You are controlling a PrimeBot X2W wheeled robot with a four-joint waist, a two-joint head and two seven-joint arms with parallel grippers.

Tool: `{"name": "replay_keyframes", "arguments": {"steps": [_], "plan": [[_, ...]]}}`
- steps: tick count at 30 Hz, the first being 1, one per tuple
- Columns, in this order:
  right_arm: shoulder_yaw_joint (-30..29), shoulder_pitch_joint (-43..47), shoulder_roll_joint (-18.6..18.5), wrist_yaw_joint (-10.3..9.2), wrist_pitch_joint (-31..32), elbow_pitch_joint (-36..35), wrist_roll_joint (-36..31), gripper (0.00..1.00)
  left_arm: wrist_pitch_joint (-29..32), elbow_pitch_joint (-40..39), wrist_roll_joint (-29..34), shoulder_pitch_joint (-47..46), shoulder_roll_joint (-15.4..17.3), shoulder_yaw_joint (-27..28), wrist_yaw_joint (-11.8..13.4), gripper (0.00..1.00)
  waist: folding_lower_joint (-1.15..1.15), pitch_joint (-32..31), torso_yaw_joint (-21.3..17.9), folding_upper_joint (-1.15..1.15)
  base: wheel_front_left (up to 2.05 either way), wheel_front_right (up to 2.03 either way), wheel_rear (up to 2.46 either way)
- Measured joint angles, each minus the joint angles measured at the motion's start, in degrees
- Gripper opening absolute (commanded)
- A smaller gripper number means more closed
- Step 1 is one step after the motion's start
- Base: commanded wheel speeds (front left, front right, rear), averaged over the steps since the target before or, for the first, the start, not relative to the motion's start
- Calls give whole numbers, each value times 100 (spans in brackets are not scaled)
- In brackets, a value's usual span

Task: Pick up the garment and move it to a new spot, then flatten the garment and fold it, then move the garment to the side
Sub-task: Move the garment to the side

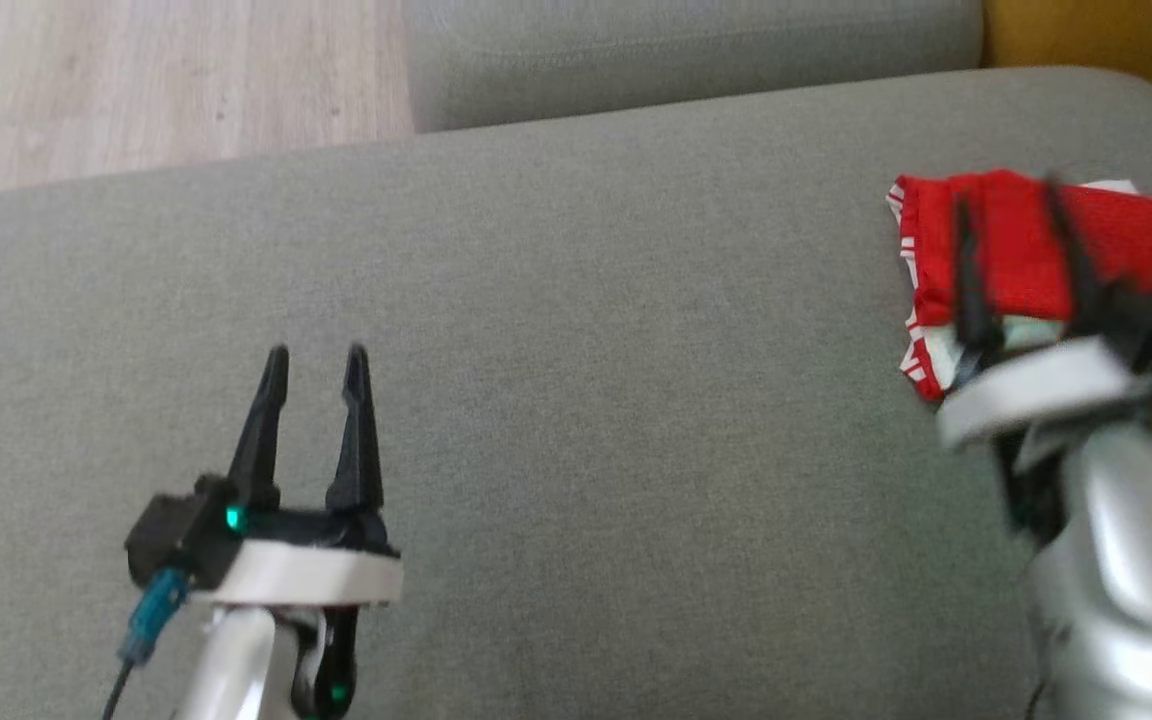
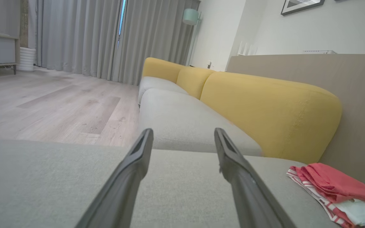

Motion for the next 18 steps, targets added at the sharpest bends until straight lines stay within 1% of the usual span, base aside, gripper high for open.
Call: {"name": "replay_keyframes", "arguments": {"steps": [4, 8, 11, 16, 18], "plan": [[-45, 761, 304, 0, -145, -9, 42, 100, 0, 103, -112, 296, 2, 36, 1, 100, 0, -140, 3, 0, 0, 0, 0], [-62, 1306, 387, 0, -220, -10, 91, 100, 1, 149, -321, 537, 2, 124, 1, 100, 0, -252, 6, 0, 0, 0, 0], [-53, 1475, 422, 0, -229, -9, 144, 100, 1, 163, -326, 641, 7, 178, 0, 100, 1, -290, 7, 0, 0, 0, 0], [7, 1512, 449, 0, -230, -155, 312, 100, 1, 108, -401, 645, 5, 200, -4, 100, 1, -297, 0, 0, 0, 0, 0], [4, 1512, 449, 0, -230, -212, 312, 100, 1, 90, -402, 645, 5, 209, -47, 100, 1, -296, -5, 0, 0, 0, 0]]}}
